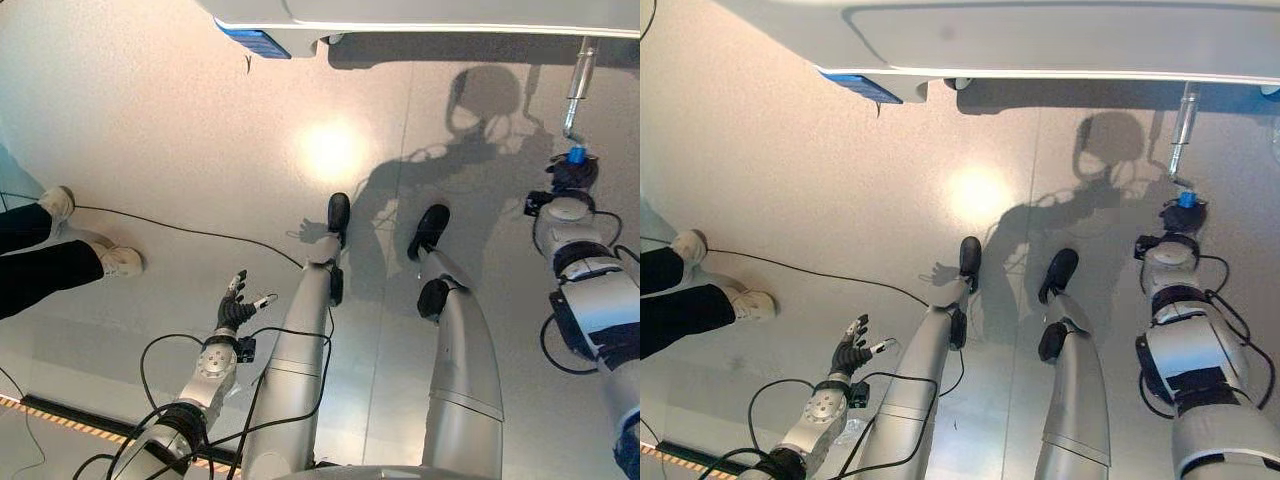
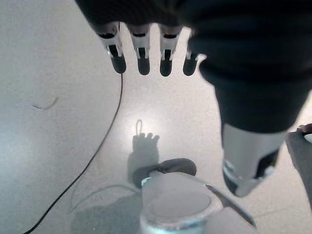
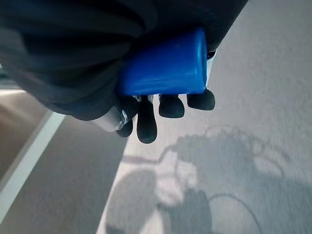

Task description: Raise the hospital bed

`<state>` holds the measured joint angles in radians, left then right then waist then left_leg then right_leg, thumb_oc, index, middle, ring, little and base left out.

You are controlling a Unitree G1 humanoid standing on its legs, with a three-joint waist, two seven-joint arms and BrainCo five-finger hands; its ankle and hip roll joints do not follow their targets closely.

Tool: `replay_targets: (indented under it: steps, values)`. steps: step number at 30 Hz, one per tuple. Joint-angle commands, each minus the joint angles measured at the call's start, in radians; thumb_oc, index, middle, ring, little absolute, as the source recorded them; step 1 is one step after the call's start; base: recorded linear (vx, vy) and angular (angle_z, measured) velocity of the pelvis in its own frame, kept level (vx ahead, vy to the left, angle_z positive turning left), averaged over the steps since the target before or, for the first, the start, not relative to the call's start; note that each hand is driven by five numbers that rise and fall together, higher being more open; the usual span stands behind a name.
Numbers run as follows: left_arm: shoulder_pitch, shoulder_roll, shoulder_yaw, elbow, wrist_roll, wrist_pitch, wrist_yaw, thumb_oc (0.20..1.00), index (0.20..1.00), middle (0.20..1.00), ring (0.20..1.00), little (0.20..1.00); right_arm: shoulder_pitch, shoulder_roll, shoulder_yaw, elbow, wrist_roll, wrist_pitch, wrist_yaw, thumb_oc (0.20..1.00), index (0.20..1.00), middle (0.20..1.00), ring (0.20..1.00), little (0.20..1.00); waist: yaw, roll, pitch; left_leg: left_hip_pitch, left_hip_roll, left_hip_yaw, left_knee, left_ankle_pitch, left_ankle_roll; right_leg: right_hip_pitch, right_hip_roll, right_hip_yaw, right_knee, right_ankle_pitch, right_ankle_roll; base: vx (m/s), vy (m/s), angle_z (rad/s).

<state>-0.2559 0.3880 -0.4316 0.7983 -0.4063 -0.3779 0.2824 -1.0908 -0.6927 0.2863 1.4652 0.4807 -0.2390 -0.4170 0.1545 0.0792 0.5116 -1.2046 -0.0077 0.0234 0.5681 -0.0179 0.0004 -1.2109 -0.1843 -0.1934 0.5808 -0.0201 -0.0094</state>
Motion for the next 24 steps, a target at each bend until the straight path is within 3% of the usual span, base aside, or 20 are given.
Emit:
replay_targets:
  steps: [1,6,10,12,16,17,19,21,24]
  values:
    - [0.103,-0.006,0.019,-0.032,0.004,0.0,-0.009,1.0,1.0,1.0,1.0,1.0,0.126,-0.199,-0.017,0.086,0.008,0.042,-0.04,0.2,0.2,0.2,0.2,0.2,-0.032,0.053,0.008,0.046,-0.031,0.007,-0.036,-0.027,-0.019,0.037,0.014,0.051,0.052,-0.02,0.059,0.0,0.0,0.0]
    - [0.118,0.009,0.023,-0.059,0.0,-0.002,-0.011,1.0,1.0,1.0,1.0,1.0,0.134,-0.277,-0.025,0.076,-0.013,0.037,-0.068,0.2,0.2,0.2,0.2,0.2,-0.044,0.046,0.008,0.048,-0.027,0.007,-0.039,-0.025,-0.021,0.036,0.017,0.055,0.051,-0.018,0.059,0.0,0.0,0.0]
    - [0.123,0.007,0.029,-0.042,-0.002,-0.003,-0.002,1.0,1.0,1.0,1.0,1.0,0.156,-0.315,-0.09,0.01,0.043,-0.016,-0.116,0.2,0.2,0.2,0.2,0.2,-0.064,0.033,0.008,0.053,-0.024,0.004,-0.045,-0.025,-0.025,0.039,0.021,0.056,0.044,-0.018,0.062,0.01,-0.006,-0.02]
    - [0.127,0.006,0.049,-0.036,-0.023,-0.014,0.012,1.0,1.0,1.0,1.0,1.0,0.208,-0.315,-0.156,-0.162,0.1,-0.112,-0.153,0.2,0.2,0.2,0.2,0.2,-0.088,0.018,0.008,0.051,-0.023,0.0,-0.044,-0.025,-0.026,0.038,0.025,0.056,0.043,-0.02,0.064,0.0,0.0,0.0]
    - [0.127,0.0,0.078,0.0,-0.053,-0.037,0.038,1.0,1.0,1.0,1.0,1.0,0.394,-0.233,-0.342,-0.633,0.079,-0.271,-0.252,0.2,0.2,0.2,0.2,0.2,-0.128,-0.006,0.008,0.05,-0.02,-0.004,-0.047,-0.028,-0.025,0.032,0.034,0.059,0.042,-0.023,0.068,0.01,0.003,-0.06]
    - [0.127,0.004,0.075,0.001,-0.054,-0.037,0.038,1.0,1.0,1.0,1.0,1.0,0.415,-0.225,-0.358,-0.654,0.067,-0.266,-0.262,0.2,0.2,0.2,0.2,0.2,-0.124,-0.009,0.008,0.051,-0.021,-0.004,-0.047,-0.028,-0.025,0.033,0.033,0.059,0.044,-0.023,0.068,0.0,-0.008,-0.08]
    - [0.135,0.001,0.084,0.003,-0.073,-0.043,0.053,1.0,1.0,1.0,1.0,1.0,0.56,-0.093,-0.461,-1.016,0.036,-0.365,-0.273,0.2,0.2,0.2,0.2,0.2,-0.15,-0.026,0.008,0.045,-0.018,-0.004,-0.047,-0.03,-0.022,0.03,0.038,0.058,0.041,-0.024,0.072,0.0,-0.017,-0.09]
    - [0.141,0.013,0.085,-0.01,-0.085,-0.045,0.057,1.0,1.0,1.0,1.0,1.0,0.643,0.001,-0.46,-1.242,0.009,-0.387,-0.236,0.2,0.2,0.2,0.2,0.2,-0.156,-0.038,0.008,0.044,-0.016,-0.003,-0.045,-0.029,-0.02,0.031,0.039,0.054,0.041,-0.024,0.073,0.0,-0.013,-0.09]
    - [0.148,0.021,0.093,-0.021,-0.096,-0.043,0.06,1.0,1.0,1.0,1.0,1.0,0.703,0.089,-0.409,-1.423,0.017,-0.401,-0.173,0.2,0.2,0.2,0.2,0.2,-0.162,-0.044,0.008,0.04,-0.013,-0.002,-0.048,-0.025,-0.018,0.03,0.039,0.049,0.036,-0.021,0.075,-0.01,-0.006,-0.06]
